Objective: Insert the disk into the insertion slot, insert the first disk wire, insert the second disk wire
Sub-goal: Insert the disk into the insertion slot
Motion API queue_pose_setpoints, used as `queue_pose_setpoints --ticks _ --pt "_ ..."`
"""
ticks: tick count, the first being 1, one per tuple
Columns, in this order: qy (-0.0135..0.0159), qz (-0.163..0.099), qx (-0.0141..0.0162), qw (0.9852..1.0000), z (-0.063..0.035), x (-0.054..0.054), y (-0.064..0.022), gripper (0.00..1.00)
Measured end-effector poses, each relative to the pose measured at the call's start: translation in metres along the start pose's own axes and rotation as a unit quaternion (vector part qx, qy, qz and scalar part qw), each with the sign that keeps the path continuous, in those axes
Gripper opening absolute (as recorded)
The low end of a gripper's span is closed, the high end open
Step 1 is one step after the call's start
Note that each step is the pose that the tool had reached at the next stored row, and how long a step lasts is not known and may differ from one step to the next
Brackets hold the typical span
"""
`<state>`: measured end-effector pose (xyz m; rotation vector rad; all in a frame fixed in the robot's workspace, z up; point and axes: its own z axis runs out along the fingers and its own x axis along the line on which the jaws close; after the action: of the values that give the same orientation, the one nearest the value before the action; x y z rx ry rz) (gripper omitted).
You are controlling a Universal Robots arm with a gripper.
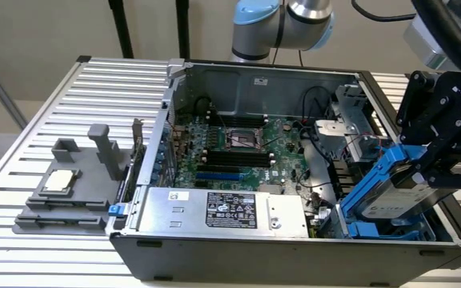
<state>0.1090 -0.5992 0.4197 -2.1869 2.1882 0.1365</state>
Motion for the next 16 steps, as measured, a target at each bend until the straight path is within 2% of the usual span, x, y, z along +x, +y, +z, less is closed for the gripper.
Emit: queue_pose_setpoints --ticks 10,11,16 --pt "-0.0004 -0.003 -0.0030 1.0000 0.0055 0.0005 -0.0010 0.34" --pt "-0.0003 -0.003 -0.0038 1.0000 0.0061 0.0006 -0.0013 0.40" --pt "-0.0009 -0.004 -0.0039 1.0000 0.0063 0.0005 -0.0050 0.40"
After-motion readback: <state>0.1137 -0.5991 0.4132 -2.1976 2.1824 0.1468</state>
